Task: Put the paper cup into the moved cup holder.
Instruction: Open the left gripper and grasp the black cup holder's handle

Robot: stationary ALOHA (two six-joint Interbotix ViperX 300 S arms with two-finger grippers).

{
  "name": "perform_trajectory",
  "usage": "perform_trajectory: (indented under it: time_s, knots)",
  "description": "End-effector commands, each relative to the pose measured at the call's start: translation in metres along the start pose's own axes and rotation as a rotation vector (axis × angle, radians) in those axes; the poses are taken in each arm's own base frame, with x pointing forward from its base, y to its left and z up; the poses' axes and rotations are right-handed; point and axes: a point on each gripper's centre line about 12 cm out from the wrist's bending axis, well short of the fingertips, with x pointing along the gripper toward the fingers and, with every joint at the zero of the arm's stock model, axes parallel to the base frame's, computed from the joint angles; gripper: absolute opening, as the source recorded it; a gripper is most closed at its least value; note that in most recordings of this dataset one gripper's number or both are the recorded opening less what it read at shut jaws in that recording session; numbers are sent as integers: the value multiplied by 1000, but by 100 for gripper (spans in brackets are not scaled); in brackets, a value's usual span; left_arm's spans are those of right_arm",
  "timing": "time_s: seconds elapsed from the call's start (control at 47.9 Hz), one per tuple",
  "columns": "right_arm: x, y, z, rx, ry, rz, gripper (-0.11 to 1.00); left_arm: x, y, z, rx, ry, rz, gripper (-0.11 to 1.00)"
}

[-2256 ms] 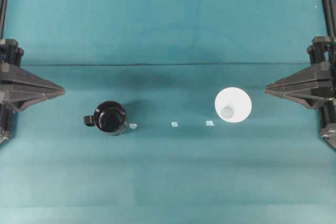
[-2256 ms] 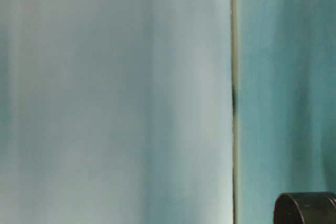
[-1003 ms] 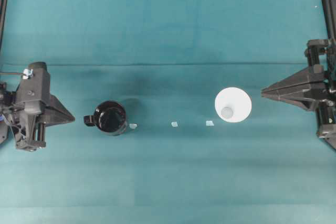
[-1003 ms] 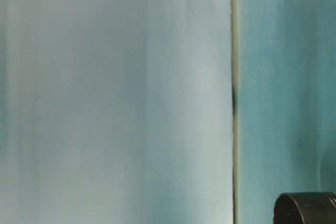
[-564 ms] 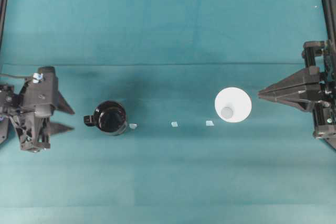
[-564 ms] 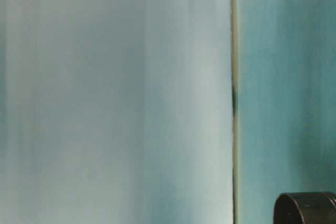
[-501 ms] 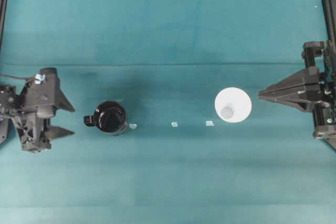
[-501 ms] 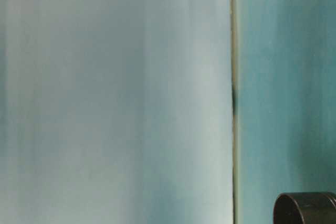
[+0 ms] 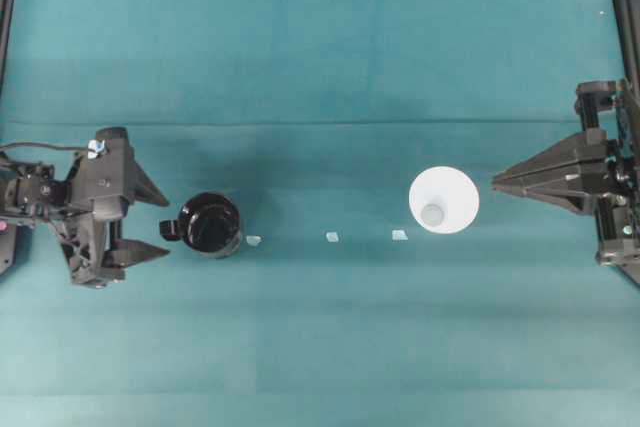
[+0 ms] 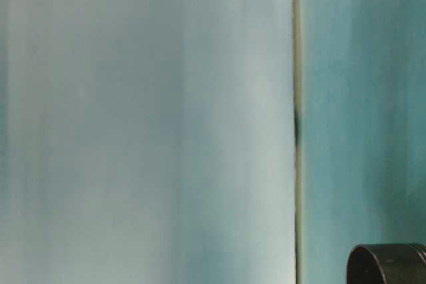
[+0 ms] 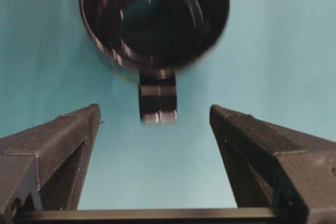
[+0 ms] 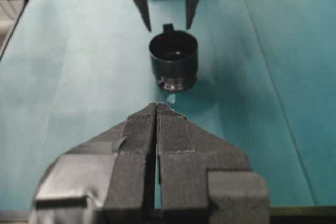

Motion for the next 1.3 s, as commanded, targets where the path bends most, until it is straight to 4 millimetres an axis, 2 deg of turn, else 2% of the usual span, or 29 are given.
perform_trajectory:
  time_s: [0.0, 0.46, 0.794, 1.274]
  knots:
    - [0, 2, 8, 12, -18, 5, 2, 2, -1, 6, 0, -24, -3, 87]
    - [0, 1, 8, 13, -20, 1, 2, 17, 4, 1, -15, -36, 5, 86]
    - [0, 0, 8, 14, -19, -1, 2, 15, 5, -8, -14, -32, 4, 80]
    - [0, 0, 8, 15, -19, -4, 2, 15, 6, -6, -18, -55, 5, 78]
